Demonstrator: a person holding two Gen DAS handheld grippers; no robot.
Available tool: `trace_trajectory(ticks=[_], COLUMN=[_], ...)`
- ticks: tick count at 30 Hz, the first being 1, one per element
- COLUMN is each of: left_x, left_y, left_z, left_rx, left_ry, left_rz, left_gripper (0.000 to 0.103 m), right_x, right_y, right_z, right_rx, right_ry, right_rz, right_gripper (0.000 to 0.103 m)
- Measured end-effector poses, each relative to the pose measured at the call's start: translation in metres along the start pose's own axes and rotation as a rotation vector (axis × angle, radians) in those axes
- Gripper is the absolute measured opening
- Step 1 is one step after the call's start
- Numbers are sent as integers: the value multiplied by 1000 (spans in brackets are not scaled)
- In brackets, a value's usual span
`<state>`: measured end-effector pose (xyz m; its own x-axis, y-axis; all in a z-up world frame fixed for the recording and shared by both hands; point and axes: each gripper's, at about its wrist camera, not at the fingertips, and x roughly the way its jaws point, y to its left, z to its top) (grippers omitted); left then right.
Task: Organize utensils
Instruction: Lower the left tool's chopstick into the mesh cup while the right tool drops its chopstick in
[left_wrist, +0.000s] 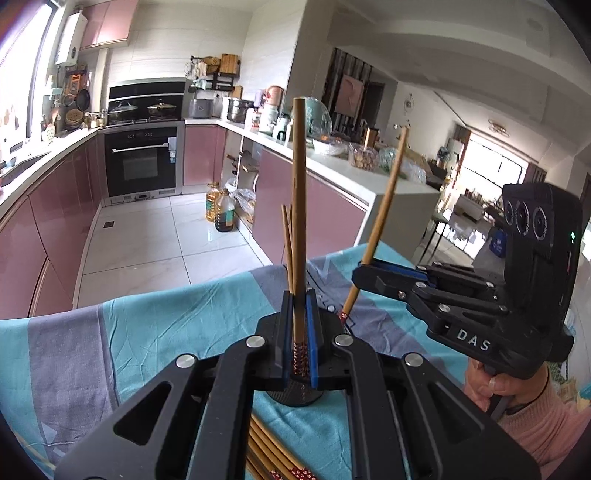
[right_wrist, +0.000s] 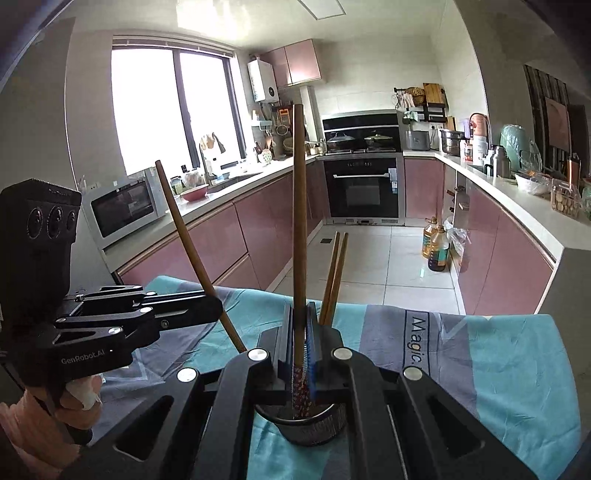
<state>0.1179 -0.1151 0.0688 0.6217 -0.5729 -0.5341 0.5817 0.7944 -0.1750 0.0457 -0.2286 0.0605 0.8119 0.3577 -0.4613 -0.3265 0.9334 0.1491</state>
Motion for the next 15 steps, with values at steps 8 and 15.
trace_trajectory(ticks=[8, 15], left_x=[25, 47], left_y=[-1, 8], left_z=[-12, -14], left_rx=[28, 13], left_ry=[99, 170], left_rz=[-4, -4], left_gripper=[7, 7], right_x=[22, 42], right_y=[-6, -13], right_z=[-12, -21], right_rx=[23, 72], right_ry=[108, 187], right_rz=[5, 6], right_gripper=[5, 6])
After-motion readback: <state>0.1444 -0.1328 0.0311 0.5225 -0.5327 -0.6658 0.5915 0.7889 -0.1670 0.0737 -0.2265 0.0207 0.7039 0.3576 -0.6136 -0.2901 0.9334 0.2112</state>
